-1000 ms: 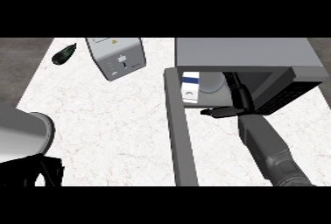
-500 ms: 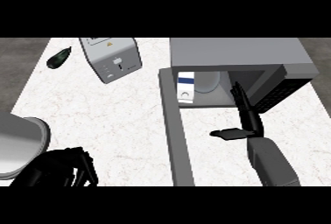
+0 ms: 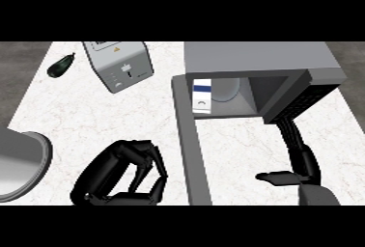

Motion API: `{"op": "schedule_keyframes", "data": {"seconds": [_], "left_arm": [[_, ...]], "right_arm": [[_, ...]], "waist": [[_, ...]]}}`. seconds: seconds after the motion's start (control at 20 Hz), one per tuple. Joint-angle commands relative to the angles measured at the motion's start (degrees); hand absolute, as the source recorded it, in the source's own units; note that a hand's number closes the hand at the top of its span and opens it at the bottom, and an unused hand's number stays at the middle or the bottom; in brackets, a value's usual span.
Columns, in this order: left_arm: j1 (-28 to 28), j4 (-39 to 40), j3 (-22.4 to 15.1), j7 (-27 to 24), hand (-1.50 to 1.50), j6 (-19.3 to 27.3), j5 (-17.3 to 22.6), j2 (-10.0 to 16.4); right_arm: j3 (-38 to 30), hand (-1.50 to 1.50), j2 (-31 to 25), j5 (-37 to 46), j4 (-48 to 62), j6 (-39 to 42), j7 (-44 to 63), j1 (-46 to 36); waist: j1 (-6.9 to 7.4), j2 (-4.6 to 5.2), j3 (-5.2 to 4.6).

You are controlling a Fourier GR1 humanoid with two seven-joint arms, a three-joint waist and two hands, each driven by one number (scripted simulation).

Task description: Pick up the milk, place it into the microwave and close the microwave

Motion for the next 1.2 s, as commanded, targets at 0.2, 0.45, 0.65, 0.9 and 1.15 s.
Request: {"op": "schedule_keyframes", "data": {"seconds": [0.2,0.45,0.65,0.9,1.15], "left_arm": [[-9.3,23.4,-8.0,-9.6,1.5,4.8,-7.7,0.0],[-14.6,36.6,-17.8,-14.6,1.5,19.7,-7.7,0.0],[-19.2,45.3,-23.1,-22.2,1.5,30.9,-4.1,0.0],[-23.5,53.1,-27.8,-30.7,1.5,36.9,6.1,0.0],[-28.8,56.8,-32.9,-29.6,1.5,40.2,16.1,0.0]], "right_arm": [[1.3,-1.5,-2.9,-2.9,-18.4,5.2,1.9,14.3],[1.9,-1.5,-5.0,-5.0,-28.9,7.8,6.0,17.8],[1.2,-1.5,-6.8,-9.1,-33.6,12.5,5.8,21.1],[2.4,-1.5,-6.2,-14.5,-45.0,14.4,11.6,24.2],[3.8,-1.5,-7.3,-17.2,-52.7,15.1,18.0,24.6]], "waist": [[-0.2,0.42,-0.03],[-0.35,0.54,-0.03],[-0.69,0.73,-0.02],[-2.11,0.96,-0.11],[-3.94,1.24,-0.19]]}}
